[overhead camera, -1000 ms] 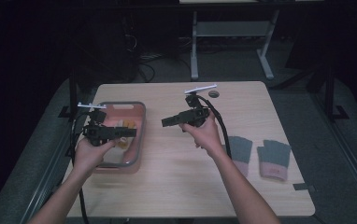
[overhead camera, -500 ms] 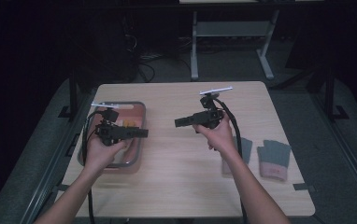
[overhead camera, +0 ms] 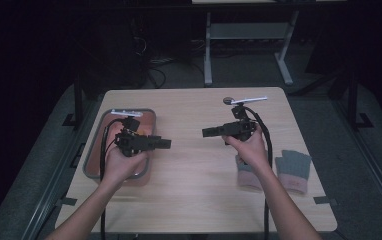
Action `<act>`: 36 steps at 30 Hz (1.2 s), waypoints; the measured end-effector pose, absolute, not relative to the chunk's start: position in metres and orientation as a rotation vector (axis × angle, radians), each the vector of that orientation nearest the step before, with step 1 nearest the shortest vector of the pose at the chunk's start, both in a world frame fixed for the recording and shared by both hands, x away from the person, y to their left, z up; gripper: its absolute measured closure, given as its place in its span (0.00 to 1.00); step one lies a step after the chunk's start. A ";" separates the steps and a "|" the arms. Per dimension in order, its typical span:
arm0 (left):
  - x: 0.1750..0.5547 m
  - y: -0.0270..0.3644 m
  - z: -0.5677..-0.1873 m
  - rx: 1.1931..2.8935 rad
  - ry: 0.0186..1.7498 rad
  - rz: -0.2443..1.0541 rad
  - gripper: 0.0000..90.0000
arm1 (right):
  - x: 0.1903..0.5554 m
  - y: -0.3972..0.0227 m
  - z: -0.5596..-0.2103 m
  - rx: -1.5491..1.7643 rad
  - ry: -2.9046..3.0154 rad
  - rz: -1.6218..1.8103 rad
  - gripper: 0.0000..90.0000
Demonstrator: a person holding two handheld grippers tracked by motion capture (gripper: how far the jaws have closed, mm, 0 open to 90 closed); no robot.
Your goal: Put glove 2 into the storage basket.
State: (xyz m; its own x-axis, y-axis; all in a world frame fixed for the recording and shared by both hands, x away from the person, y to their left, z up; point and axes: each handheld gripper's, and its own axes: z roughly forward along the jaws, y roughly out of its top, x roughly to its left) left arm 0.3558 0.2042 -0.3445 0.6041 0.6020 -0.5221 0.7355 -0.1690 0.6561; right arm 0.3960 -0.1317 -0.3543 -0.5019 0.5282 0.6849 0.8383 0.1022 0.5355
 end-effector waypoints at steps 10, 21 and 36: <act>0.354 0.184 -0.347 1.883 1.027 -0.166 0.34 | 0.388 -0.155 -0.360 -1.385 -2.065 -1.346 0.51; 0.351 0.159 -0.352 1.909 0.983 -0.182 0.34 | 0.378 -0.180 -0.367 -1.439 -2.048 -1.353 0.52; 0.345 0.135 -0.359 1.927 0.943 -0.194 0.32 | 0.367 -0.205 -0.376 -1.494 -2.047 -1.343 0.52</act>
State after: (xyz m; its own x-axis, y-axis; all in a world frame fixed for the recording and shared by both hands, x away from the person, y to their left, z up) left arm 0.3447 0.1348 -0.3594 0.6902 0.5321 -0.4905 0.6826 -0.2538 0.6853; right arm 0.3668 -0.2047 -0.3755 -0.4304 0.6033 0.6714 0.8562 0.0374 0.5153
